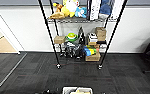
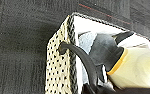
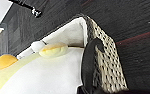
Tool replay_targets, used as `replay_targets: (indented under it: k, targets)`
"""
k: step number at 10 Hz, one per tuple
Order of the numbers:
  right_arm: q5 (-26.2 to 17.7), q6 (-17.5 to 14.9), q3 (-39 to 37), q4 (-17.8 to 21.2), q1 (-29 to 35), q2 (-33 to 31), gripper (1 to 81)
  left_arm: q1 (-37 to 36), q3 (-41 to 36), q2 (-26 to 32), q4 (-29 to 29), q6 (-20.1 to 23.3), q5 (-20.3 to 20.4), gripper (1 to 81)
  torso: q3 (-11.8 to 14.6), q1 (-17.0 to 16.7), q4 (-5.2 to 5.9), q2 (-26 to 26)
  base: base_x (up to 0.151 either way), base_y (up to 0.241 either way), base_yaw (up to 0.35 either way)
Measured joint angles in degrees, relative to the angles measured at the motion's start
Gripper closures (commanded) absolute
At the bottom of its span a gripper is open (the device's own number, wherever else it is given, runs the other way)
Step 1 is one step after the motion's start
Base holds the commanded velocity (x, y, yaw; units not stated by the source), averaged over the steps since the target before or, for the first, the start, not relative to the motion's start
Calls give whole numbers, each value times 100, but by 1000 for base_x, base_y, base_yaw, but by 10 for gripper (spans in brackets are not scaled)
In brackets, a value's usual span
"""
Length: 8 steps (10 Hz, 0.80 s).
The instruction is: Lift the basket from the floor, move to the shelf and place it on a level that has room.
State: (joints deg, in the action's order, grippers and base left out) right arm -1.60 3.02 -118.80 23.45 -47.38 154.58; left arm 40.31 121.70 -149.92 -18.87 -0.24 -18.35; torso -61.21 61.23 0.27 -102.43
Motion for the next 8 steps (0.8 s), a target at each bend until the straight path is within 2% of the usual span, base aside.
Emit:
replay_targets:
  k: [5,8]
  targets:
    - [363,9,997,190,-165,-636,811,1,-1150,675,-266,-6,193,811,619,-637,0,970,0,0,0]
    - [617,45,1651,243,-165,-1040,811,9,-1577,929,-455,-6,300,811,905,-1015,0,1543,0,0,0]
